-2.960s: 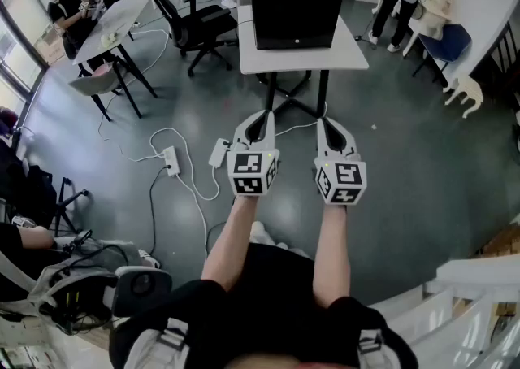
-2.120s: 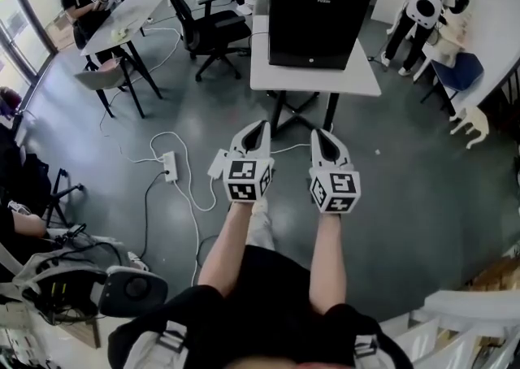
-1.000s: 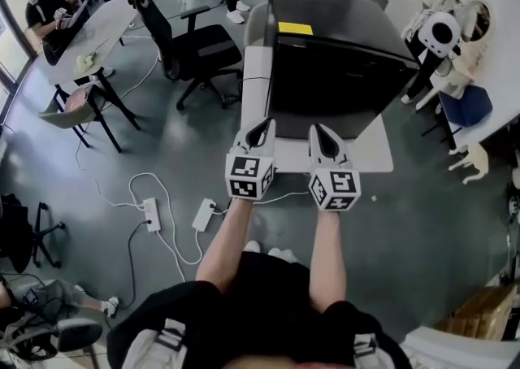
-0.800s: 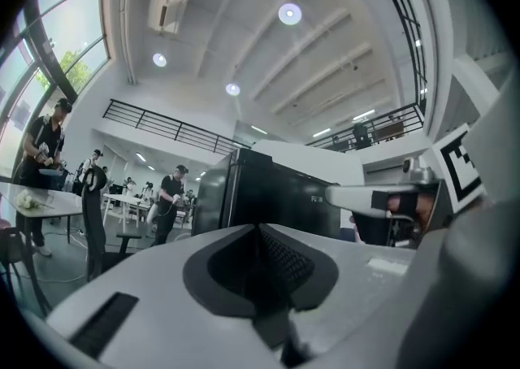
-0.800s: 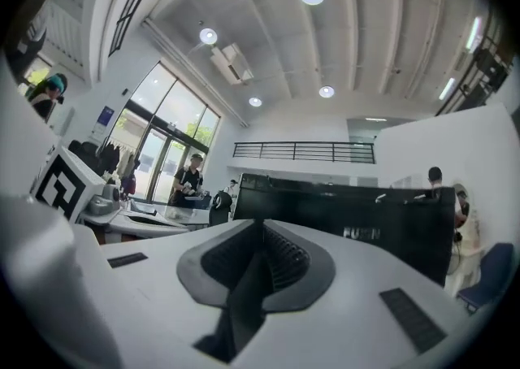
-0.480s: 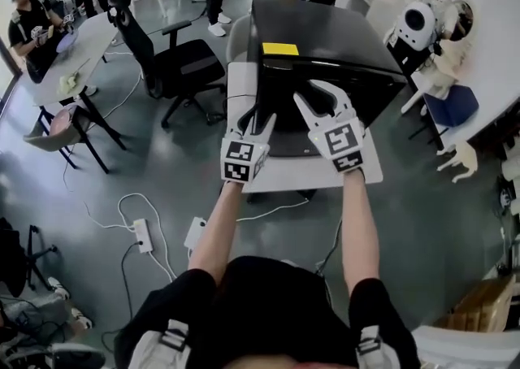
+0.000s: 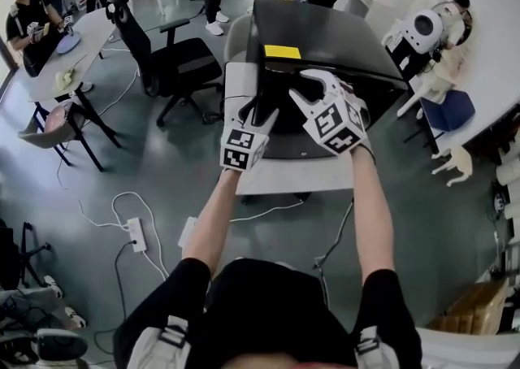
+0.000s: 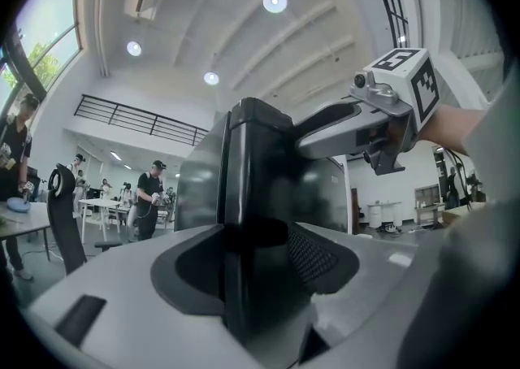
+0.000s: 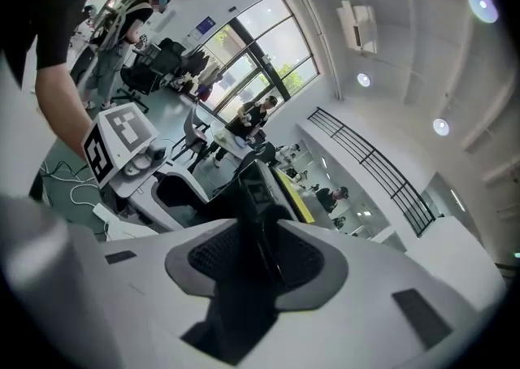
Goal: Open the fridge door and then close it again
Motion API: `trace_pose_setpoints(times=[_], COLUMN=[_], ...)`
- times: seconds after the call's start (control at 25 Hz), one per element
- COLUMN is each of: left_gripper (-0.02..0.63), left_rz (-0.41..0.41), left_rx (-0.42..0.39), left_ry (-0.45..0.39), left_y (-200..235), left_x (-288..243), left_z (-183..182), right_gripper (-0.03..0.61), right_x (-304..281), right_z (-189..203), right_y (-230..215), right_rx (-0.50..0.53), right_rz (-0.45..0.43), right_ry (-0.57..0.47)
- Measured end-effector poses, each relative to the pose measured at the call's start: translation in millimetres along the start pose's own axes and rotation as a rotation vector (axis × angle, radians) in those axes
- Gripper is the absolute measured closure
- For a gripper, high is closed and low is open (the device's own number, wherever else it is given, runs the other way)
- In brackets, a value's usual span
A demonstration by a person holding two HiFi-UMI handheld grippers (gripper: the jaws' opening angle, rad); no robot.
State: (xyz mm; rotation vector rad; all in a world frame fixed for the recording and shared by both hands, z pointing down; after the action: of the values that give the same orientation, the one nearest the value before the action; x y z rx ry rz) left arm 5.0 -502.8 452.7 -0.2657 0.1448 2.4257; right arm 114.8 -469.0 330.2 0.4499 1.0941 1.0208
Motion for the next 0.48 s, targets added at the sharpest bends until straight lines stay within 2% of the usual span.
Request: trace_pose_setpoints(times=[0.16, 0.48], left_gripper=[0.387, 0.390], left_rz=[0.023, 0.006], left_rx=[-0.007, 0.003], left_ry=[-0.023, -0.046], left_y=[1.6, 0.1], left_x=[-1.0, 0.6], left_z=[2.6, 5.7], right_gripper=[0.451, 0.468], right_x=[-0.3, -0.1], right_z=[0.3, -4.4], right_y=[1.1, 5.1], right_rx=[0.024, 0.106], right_rz=[0.004, 0.015], right_ry=[0.002, 0.041])
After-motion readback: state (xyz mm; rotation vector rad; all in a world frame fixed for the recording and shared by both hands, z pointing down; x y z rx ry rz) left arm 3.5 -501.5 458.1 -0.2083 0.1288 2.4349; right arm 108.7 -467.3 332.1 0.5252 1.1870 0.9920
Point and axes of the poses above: the fingertips, and each gripper's own axes: x backward along the fingers, y to its left, z out of its underside, the point moved 7 cm from there along x, backward along the fingers, and after that the axes turned 14 degrees about y, right-handed, at the moved point
